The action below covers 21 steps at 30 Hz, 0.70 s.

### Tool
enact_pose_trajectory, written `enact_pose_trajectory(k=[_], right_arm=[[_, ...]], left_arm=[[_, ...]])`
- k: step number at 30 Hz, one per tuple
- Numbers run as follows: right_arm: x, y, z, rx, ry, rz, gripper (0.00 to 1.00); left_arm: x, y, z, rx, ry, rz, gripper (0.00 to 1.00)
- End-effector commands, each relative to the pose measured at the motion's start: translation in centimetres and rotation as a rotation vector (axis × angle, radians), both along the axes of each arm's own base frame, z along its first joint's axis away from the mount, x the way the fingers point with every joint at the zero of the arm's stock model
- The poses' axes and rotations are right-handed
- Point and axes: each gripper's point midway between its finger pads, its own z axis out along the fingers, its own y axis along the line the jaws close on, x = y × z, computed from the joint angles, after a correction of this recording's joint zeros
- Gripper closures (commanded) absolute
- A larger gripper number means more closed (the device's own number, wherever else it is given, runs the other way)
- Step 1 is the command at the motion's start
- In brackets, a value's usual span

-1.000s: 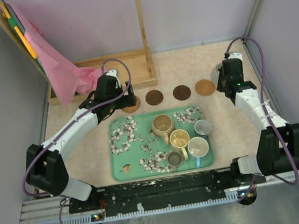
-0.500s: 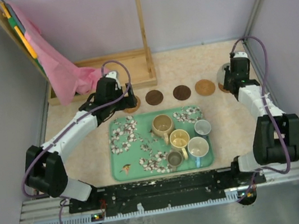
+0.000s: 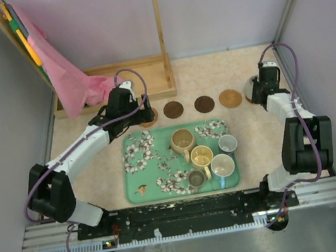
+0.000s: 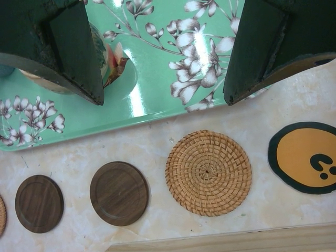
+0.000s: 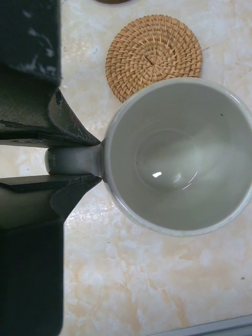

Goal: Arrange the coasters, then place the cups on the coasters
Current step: Place the cup on the coaster.

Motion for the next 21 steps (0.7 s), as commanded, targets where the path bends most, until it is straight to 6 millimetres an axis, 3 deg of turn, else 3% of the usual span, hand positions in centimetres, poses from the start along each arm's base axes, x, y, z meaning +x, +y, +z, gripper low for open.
enact_pose_trajectory(k=[1,21], right_arm=[[5.0,-1.5,6.7,-0.052,-0.249,-0.004,1.00],[5.9,-2.6,5.5,-0.045,-0.249,-0.028,1.00]], left_arm=[[-0.2,-0.3,1.8,-0.029,-0.048,-0.013,0.00],[-0.2,-0.2,1.1,-0.023,-0.039,-0.014,0.00]])
